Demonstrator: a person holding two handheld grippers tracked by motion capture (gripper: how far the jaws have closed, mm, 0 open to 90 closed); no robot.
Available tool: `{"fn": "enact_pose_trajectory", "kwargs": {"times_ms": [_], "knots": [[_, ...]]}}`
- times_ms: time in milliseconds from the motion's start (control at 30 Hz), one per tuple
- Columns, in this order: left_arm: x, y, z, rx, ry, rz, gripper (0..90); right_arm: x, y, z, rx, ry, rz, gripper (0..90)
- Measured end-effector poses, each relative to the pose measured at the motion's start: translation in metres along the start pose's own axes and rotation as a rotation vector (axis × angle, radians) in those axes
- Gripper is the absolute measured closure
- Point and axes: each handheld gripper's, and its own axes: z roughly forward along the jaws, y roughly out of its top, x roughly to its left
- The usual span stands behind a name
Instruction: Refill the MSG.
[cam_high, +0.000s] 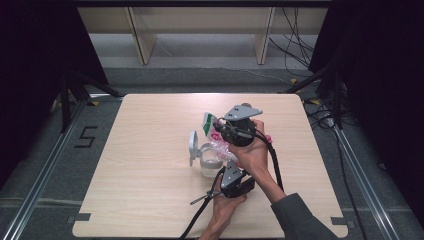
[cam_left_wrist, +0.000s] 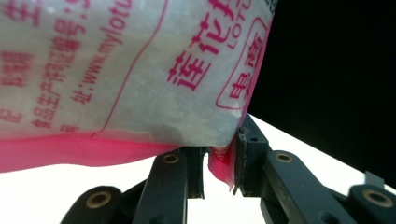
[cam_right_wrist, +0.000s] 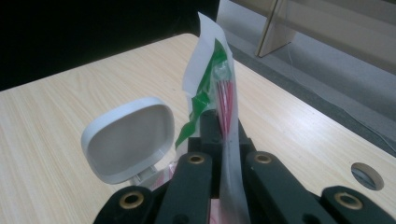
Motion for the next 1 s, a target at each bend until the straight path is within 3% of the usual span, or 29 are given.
{"fn": "enact_pose_trajectory", "kwargs": {"times_ms": [33, 367, 433, 600, 700, 833, 933, 1000], "knots": [[-0.0003, 0.0004, -0.0002, 0.003, 0.006, -0.001, 75.7, -0.0012, 0.0002, -0.0001, -0.004, 0.001, -0.020, 90.0], [0.0001, -0.0004, 0.0014, -0.008, -0.003, -0.005, 75.7, -0.0018, 0.0000, 0.0018, -0.005, -0.005, -0.026, 90.0], [-0.0009, 0.0007, 0.0000, 0.013, 0.015, 0.017, 75.7, -0.0017, -0.0001, 0.0009, -0.011, -0.002, -0.020, 90.0], [0.0003, -0.0002, 0.0017, -0.012, -0.006, -0.005, 75.7, -0.0001, -0.0010, 0.0031, -0.010, -0.012, -0.003, 90.0], [0.0005, 0.0002, 0.0007, 0.008, 0.002, -0.012, 75.7, 0.0010, -0.0011, 0.0059, 0.001, -0.014, -0.019, 90.0], [0.0009, 0.0005, 0.0000, 0.001, 0.004, -0.009, 75.8, 0.0018, -0.0003, 0.0060, 0.007, 0.003, -0.028, 90.0], [0.0000, -0.0002, 0.0010, -0.002, -0.007, -0.012, 75.8, 0.0031, -0.0014, 0.0089, 0.008, -0.010, -0.035, 90.0], [0.0005, -0.0001, 0.0013, -0.012, -0.010, -0.007, 75.8, 0.0033, -0.0013, 0.0078, 0.010, -0.005, -0.012, 90.0]]}}
